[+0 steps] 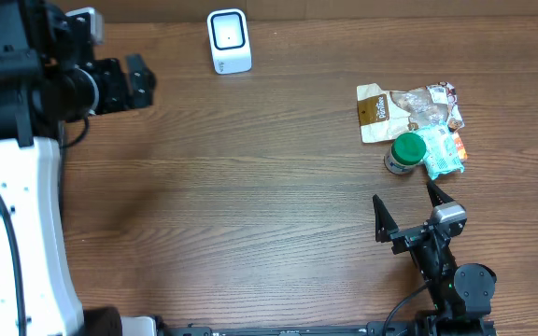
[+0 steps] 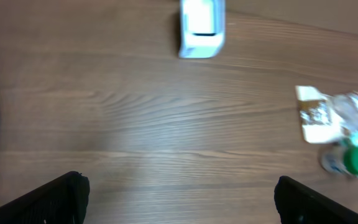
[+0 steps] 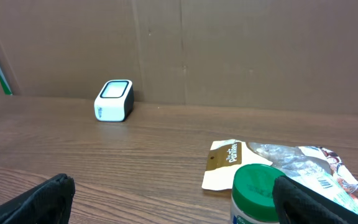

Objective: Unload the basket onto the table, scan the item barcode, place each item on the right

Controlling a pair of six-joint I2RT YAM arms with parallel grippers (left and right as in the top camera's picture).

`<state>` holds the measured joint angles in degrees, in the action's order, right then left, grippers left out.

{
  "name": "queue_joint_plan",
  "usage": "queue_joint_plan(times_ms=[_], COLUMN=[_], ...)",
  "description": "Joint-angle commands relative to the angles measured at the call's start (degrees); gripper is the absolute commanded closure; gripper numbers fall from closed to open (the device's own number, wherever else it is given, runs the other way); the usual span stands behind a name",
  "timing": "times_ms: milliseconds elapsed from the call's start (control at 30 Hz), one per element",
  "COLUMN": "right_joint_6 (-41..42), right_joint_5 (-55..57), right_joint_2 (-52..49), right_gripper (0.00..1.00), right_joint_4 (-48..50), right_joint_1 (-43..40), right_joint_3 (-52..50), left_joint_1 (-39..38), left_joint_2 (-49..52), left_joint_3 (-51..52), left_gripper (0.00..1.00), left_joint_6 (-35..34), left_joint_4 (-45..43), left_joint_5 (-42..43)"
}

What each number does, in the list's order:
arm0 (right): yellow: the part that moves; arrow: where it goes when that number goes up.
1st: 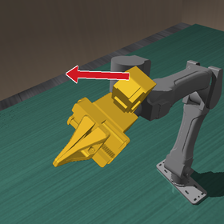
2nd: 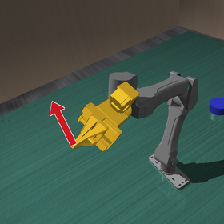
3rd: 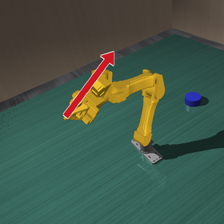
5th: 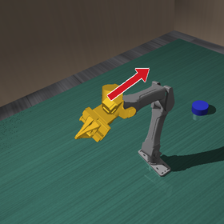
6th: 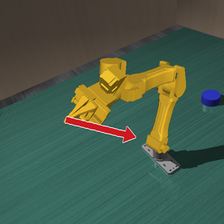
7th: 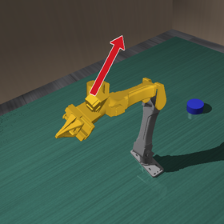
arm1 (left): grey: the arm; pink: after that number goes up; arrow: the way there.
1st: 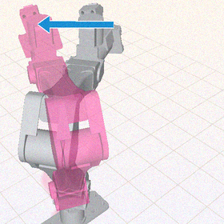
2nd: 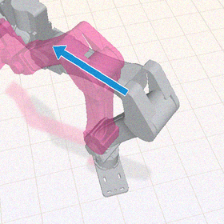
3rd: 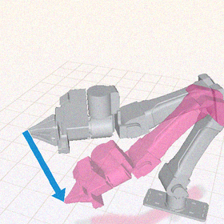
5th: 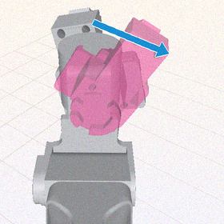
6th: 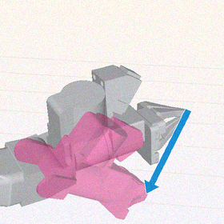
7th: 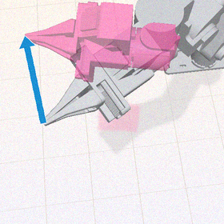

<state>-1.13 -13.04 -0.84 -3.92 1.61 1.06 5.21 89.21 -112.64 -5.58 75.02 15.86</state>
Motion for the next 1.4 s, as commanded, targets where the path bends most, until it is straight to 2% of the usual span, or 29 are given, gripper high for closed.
queue_joint_plan(times_ms=[0,167,400,500,700,867,1000,1100,1233,1367], right_joint_6=[-0.2,-0.2,-0.2,-0.2,-0.2,-0.2,-0.2,-0.2,-0.2,-0.2], right_joint_5=[0.4,0.4,0.4,0.4,0.4,0.4,0.4,0.4,0.4,0.4], right_joint_2=[0.7,0.7,0.7,0.7,0.7,0.7,0.7,0.7,0.7,0.7], right_gripper=[0.0,0.0,0.0,0.0,0.0,0.0,0.0,0.0,0.0,0.0], right_joint_4=[0.4,0.4,0.4,0.4,0.4,0.4,0.4,0.4,0.4,0.4], right_joint_1=[0.3,0.3,0.3,0.3,0.3,0.3,0.3,0.3,0.3,0.3], right_joint_3=[-0.6,-0.6,-0.6,-0.6,-0.6,-0.6,-0.6,-0.6,-0.6,-0.6], left_joint_1=[-2.5,-4.3,-5.3,-5.3,-6.1,-6.1,-6.1,-6.1,-6.1,-6.1], left_joint_2=[-2.8,-6.4,-11.2,-13.4,-23.1,-34.6,-45.5,-53.1,-62.3,-70.9], left_joint_3=[0.0,0.0,0.1,2.3,20.7,43.9,64.2,77.2,89.5,97.5], left_gripper=[0.0,0.0,0.0,0.0,0.01,0.0,0.0,0.0,0.01,0.01], left_joint_6=[1.1,1.6,2.0,2.3,2.7,3.3,7.5,10.4,15.9,24.0], left_joint_4=[0.0,0.9,2.6,-0.3,-20.1,-43.4,-62.8,-73.4,-80.3,-81.3], left_joint_5=[-0.9,-7.5,-7.7,-7.6,-5.8,-1.8,1.8,2.2,1.5,1.5])
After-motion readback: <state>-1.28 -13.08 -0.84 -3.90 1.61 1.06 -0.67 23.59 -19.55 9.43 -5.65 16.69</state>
